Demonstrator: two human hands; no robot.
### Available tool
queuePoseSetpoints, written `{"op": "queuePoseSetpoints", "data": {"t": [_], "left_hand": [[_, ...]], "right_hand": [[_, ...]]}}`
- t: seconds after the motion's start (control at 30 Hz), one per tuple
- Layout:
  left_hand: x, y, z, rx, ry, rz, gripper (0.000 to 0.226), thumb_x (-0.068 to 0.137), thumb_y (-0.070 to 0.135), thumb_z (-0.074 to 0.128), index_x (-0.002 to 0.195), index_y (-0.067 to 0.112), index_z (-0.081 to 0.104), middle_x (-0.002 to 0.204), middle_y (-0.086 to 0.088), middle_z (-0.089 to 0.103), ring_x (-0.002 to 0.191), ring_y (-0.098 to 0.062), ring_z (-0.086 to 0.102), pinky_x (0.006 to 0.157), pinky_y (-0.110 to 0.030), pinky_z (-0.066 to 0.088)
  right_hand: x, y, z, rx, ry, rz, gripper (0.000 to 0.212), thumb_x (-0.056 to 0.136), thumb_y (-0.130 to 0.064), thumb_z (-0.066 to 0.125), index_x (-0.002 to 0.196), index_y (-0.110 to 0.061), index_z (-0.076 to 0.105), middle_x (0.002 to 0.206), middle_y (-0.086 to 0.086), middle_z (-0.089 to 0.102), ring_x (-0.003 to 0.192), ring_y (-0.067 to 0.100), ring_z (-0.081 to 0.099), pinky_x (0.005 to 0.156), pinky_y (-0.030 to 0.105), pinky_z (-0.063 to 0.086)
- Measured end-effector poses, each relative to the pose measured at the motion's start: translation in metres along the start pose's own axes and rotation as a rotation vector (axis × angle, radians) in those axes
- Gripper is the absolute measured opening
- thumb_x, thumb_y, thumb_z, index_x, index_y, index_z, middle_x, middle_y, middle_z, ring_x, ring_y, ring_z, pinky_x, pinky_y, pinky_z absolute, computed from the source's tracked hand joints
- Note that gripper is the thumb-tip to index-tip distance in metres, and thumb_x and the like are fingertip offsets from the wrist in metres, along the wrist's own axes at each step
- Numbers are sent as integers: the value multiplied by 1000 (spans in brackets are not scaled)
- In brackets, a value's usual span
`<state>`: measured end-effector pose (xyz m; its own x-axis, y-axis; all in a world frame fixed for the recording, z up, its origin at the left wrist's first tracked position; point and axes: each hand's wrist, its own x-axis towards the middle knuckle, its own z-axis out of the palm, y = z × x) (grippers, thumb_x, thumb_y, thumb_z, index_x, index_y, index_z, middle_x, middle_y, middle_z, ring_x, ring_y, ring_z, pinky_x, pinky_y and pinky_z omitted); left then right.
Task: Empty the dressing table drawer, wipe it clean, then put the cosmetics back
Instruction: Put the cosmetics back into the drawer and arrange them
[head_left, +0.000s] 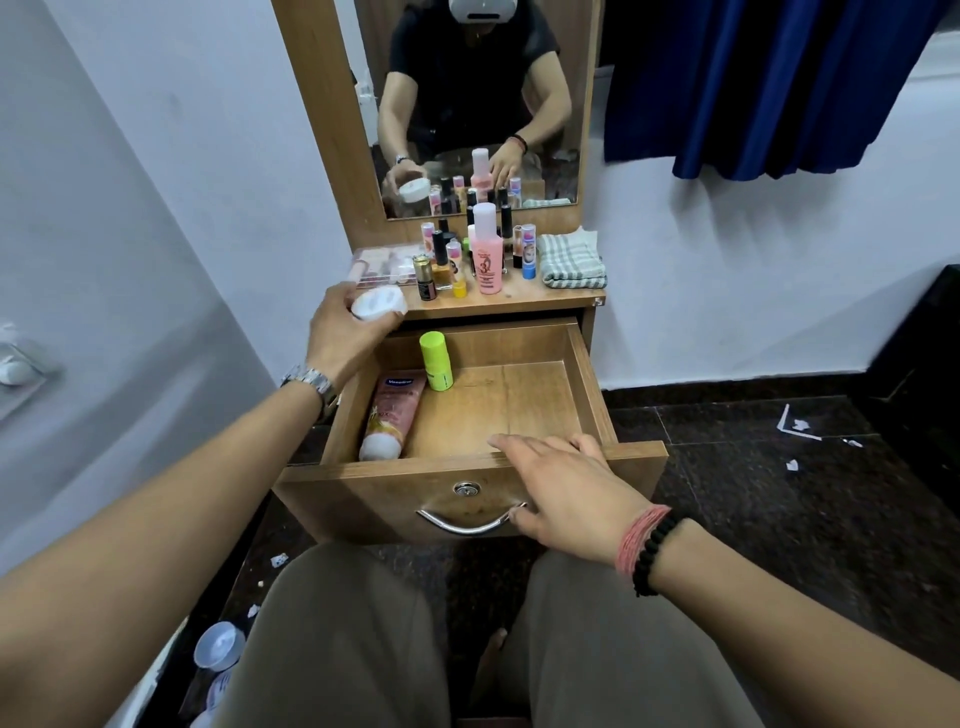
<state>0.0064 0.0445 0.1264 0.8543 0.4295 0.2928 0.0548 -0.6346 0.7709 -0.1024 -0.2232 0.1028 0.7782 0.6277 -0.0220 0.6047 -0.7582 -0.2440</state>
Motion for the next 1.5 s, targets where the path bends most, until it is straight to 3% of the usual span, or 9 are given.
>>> {"op": "queuePoseSetpoints", "data": {"t": [0.13, 0.27, 0.37, 0.63, 0.83, 1.0, 1.2, 1.4, 1.5], "left_hand": [[-33, -4, 4, 216, -387, 129, 40, 69, 30, 81, 104, 17, 68, 98, 3, 67, 89, -16, 62, 68, -25, 48], [-42, -13, 24, 491, -615, 219, 77, 47, 63, 68, 114, 26, 62, 114, 2, 61, 105, -18, 57, 90, -39, 49], [-40, -18, 42, 590, -685, 256, 81, 53, 64, 70, 123, 25, 54, 123, 0, 59, 115, -20, 53, 97, -41, 44], [-35, -24, 56, 863, -647, 409, 57, 73, 45, 73, 120, 23, 50, 120, -2, 56, 112, -24, 54, 91, -39, 44], [-38, -18, 60, 761, -755, 524, 32, 77, 32, 74, 101, 18, 57, 101, 0, 62, 92, -19, 57, 72, -31, 45], [-29, -24, 65, 810, -681, 512, 12, 81, 20, 66, 92, 17, 63, 96, -1, 66, 92, -20, 59, 65, -26, 38], [-22, -31, 63, 806, -634, 435, 9, 83, 17, 61, 91, 19, 65, 100, -4, 66, 97, -24, 59, 78, -33, 48], [-22, -28, 58, 781, -615, 456, 9, 83, 20, 58, 90, 20, 64, 98, -4, 65, 92, -25, 60, 72, -31, 48], [-15, -19, 42, 731, -468, 487, 13, 85, 32, 55, 92, 24, 63, 91, 1, 68, 84, -24, 64, 69, -33, 52]], "right_hand": [[0, -2, 1, -16, -5, 7, 69, 90, -34, 52, 149, -26, 17, 151, -8, 33, 136, 14, 31, 110, 35, 13], [-1, -4, -1, -22, 7, 1, 65, 90, -34, 53, 147, -26, 20, 150, -9, 34, 135, 13, 32, 109, 34, 14], [-2, -4, -2, -21, 3, -8, 65, 91, -33, 52, 147, -26, 21, 150, -8, 34, 135, 13, 32, 109, 33, 14], [0, 0, -2, -23, -1, -21, 61, 91, -33, 52, 145, -25, 24, 148, -7, 37, 134, 14, 34, 110, 35, 16], [-1, -1, -2, -21, 6, -19, 59, 90, -32, 53, 143, -26, 26, 146, -8, 38, 133, 14, 35, 110, 35, 16], [-1, -1, -1, -22, 10, -17, 59, 90, -31, 52, 143, -26, 27, 146, -8, 38, 133, 14, 35, 109, 35, 15], [-1, -2, 0, -20, 19, -16, 58, 89, -30, 52, 142, -26, 28, 145, -9, 38, 131, 14, 36, 109, 35, 16], [-1, -1, -1, -14, 14, -16, 60, 90, -31, 51, 144, -27, 26, 147, -10, 36, 132, 12, 35, 111, 35, 14], [-2, -1, 0, -11, 19, -15, 61, 90, -31, 51, 145, -28, 25, 147, -11, 36, 133, 11, 34, 110, 33, 13]]}}
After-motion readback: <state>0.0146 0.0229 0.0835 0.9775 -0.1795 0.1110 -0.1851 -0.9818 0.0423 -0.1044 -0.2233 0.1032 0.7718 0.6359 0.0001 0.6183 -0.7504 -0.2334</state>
